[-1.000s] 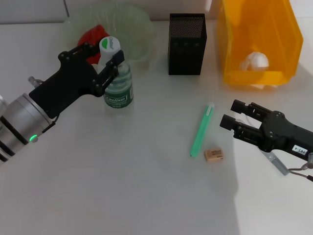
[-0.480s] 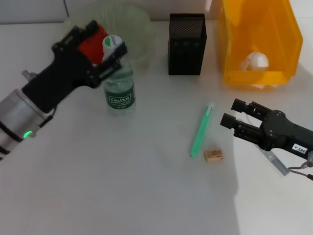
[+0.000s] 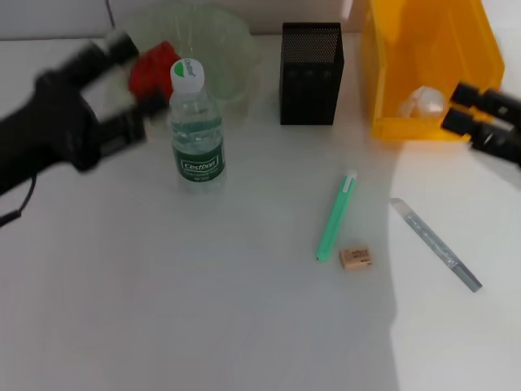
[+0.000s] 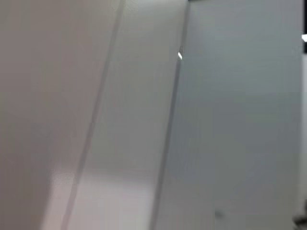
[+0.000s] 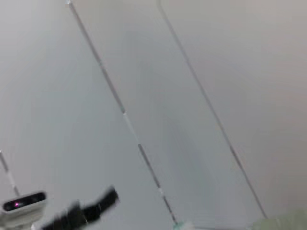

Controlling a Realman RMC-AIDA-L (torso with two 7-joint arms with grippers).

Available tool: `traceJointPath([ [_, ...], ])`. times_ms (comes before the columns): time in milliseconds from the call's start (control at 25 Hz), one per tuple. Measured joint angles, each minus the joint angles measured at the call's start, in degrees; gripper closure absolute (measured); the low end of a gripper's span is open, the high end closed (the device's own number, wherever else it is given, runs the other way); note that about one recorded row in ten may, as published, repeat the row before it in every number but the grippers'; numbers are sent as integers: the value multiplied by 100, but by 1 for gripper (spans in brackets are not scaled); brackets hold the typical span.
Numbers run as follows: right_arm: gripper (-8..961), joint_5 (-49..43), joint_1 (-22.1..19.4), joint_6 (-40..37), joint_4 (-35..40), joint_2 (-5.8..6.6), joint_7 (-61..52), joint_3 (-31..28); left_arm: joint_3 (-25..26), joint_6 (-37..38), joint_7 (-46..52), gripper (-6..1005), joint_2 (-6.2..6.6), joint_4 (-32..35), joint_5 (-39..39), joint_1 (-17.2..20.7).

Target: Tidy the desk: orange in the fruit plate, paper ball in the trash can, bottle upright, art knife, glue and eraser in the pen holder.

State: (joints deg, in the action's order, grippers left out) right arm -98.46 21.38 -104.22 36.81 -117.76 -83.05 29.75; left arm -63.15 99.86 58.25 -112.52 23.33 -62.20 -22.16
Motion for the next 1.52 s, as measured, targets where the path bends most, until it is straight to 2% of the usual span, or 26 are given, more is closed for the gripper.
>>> traceJointPath([
  [80, 208, -81, 57, -178, 1117, 6, -1015, 60, 20, 70, 407, 195, 193, 228, -944, -16],
  [120, 208, -386, 183, -231, 2246, 20, -1996, 221, 20, 70, 407, 196, 193, 228, -944, -16],
  [160, 208, -386, 183, -231, 2246, 20, -1996, 221, 36, 71, 438, 197, 205, 259, -1093, -13],
  [200, 209, -622, 285, -242, 2814, 42, -2570, 338, 75, 7, 519, 197, 227, 324, -1514, -1],
  [320, 209, -1768, 797, -372, 4199, 173, -4403, 871, 75, -46, 550, 199, 225, 337, -1643, -2],
  [400, 209, -2599, 1280, -569, 4702, 259, -5345, 1220, 73, -425, 661, 199, 155, 369, -2121, -9],
  [480, 209, -3206, 1705, -724, 4818, 321, -5999, 1501, 65, -551, 688, 199, 123, 374, -2173, -10],
  [520, 209, -3685, 2100, -857, 4744, 363, -6406, 1785, 58, -635, 709, 199, 103, 379, -2202, -10],
  [560, 209, -3685, 2100, -857, 4744, 363, -6406, 1785, 52, -674, 713, 199, 85, 378, -2212, -8],
  [720, 210, -4659, 2624, -821, 4361, 329, -6734, 2420, 23, -800, 713, 199, 60, 372, -2227, -18],
  [800, 210, -5215, 2848, -652, 4047, 203, -6766, 2809, 4, -816, 714, 199, 56, 377, -2242, -26],
  [840, 210, -5521, 2943, -508, 3878, 97, -6767, 2964, -5, -816, 715, 199, 53, 379, -2259, -36],
  [960, 210, -6025, 3095, -31, 3389, -127, -6788, 3202, 13, -818, 721, 199, 31, 381, -2431, -96],
  [1160, 211, -6071, 3260, 989, 2318, -160, -7228, 3735, 23, -848, 787, 199, 7, 408, -2541, -153],
  [1520, 212, -5644, 3429, 2485, 953, -187, -7658, 4019, -7, -902, 796, 199, -17, 414, -2548, -197],
])
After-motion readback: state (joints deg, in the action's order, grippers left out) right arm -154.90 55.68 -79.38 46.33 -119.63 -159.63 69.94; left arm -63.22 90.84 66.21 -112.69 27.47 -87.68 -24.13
